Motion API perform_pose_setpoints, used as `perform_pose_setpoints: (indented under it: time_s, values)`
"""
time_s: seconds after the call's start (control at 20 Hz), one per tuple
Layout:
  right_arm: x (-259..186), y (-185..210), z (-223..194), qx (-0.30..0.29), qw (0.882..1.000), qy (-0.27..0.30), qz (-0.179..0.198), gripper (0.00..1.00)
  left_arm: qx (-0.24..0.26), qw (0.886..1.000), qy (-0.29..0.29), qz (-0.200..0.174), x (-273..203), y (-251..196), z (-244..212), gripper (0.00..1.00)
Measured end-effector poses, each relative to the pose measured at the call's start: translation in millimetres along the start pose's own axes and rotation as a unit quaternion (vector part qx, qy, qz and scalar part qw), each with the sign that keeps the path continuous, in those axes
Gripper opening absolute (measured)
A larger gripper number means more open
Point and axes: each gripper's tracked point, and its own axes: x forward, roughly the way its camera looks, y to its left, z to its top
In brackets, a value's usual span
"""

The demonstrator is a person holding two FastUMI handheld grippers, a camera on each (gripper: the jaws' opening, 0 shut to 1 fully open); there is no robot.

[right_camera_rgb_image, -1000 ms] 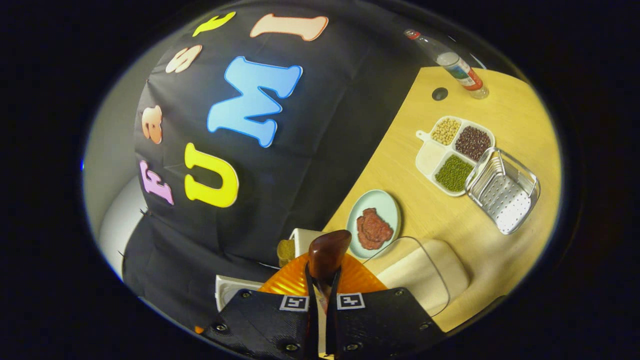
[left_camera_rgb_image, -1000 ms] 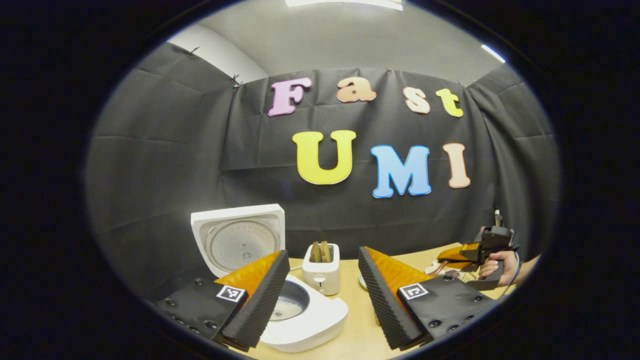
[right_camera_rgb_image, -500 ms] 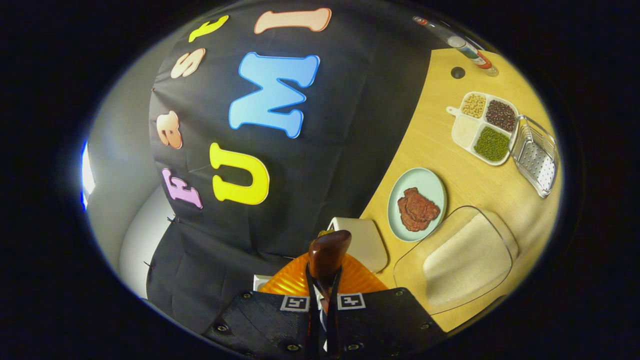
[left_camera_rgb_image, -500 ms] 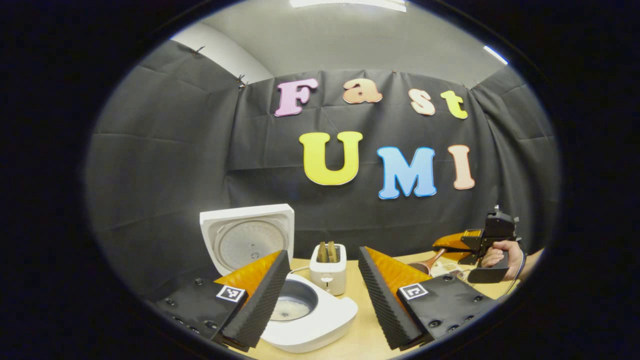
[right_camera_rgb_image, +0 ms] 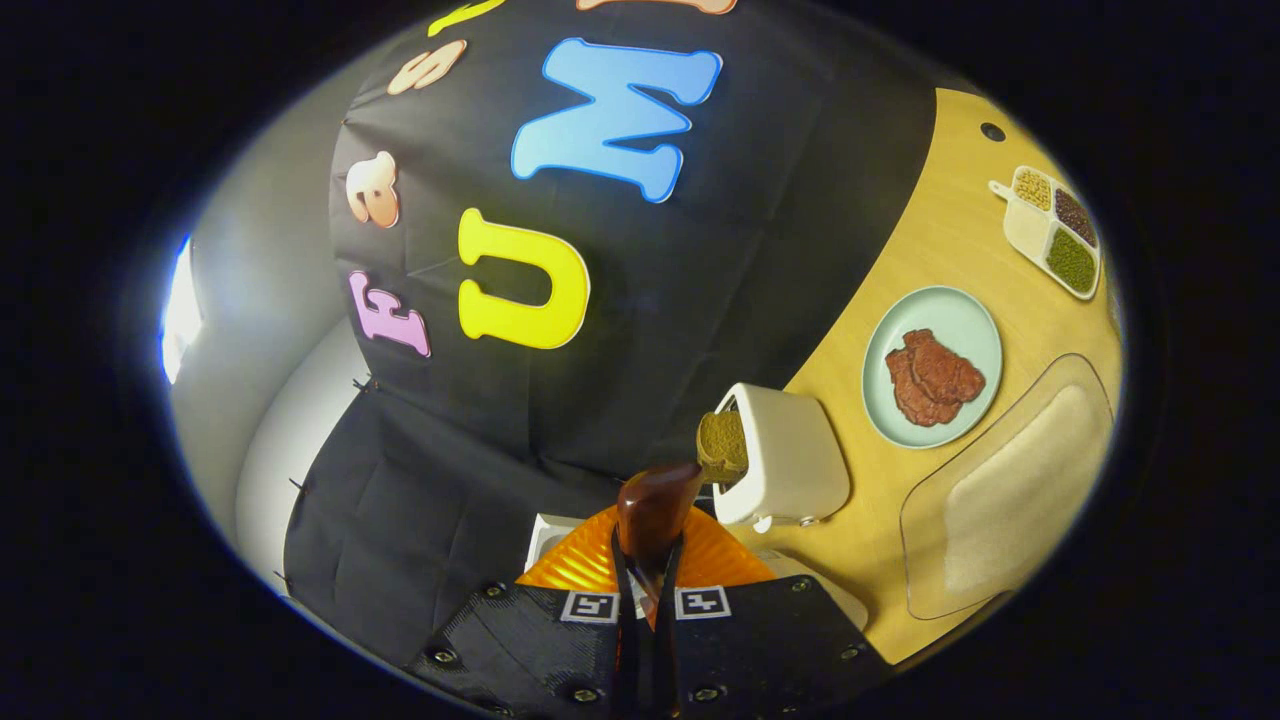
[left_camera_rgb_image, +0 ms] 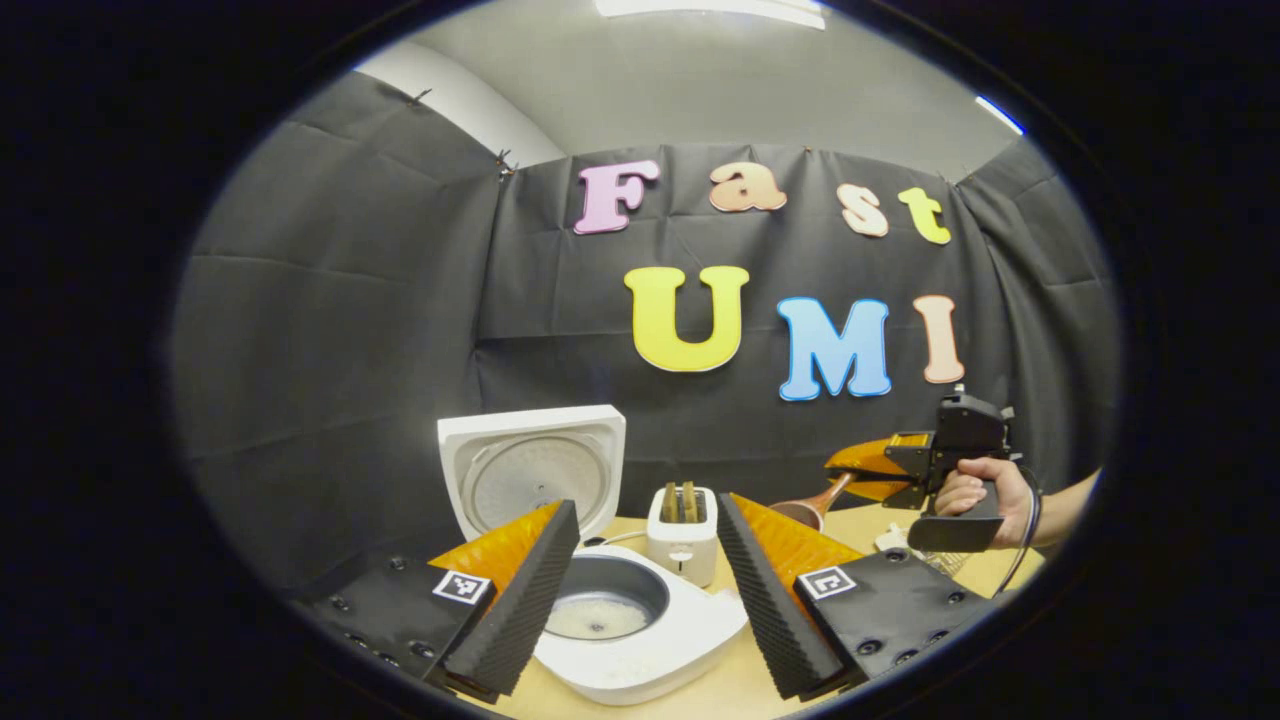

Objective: Close the left gripper, press the button to open the rice cooker; take a wooden spoon from the chopstick holder with the right hand, scoop a spoonful of rice and pour it into the rice cooker, then put the wooden spoon back into the chopstick holder.

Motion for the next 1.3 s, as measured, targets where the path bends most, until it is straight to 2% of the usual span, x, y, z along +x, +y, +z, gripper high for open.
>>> perform_pose_setpoints:
  time_s: [0.45, 0.8, 1.05, 1.3]
  values:
    - [64, 18, -51, -0.037, 0.998, 0.058, 0.005, 0.06, -0.008, 1.0, 0.005, 0.021, 1, 31, -18, 0.99]
    - [108, 16, -87, -0.1, 0.99, 0.094, -0.01, 0.06, -0.001, 0.999, 0.009, 0.047, 4, 64, -33, 0.99]
    - [137, 7, -125, -0.168, 0.977, 0.128, -0.028, 0.06, -0.009, 0.997, 0.016, 0.072, -4, 89, -43, 0.99]
    - [164, -2, -162, -0.265, 0.951, 0.155, -0.042, 0.06, -0.02, 0.995, 0.023, 0.099, -21, 102, -54, 0.99]
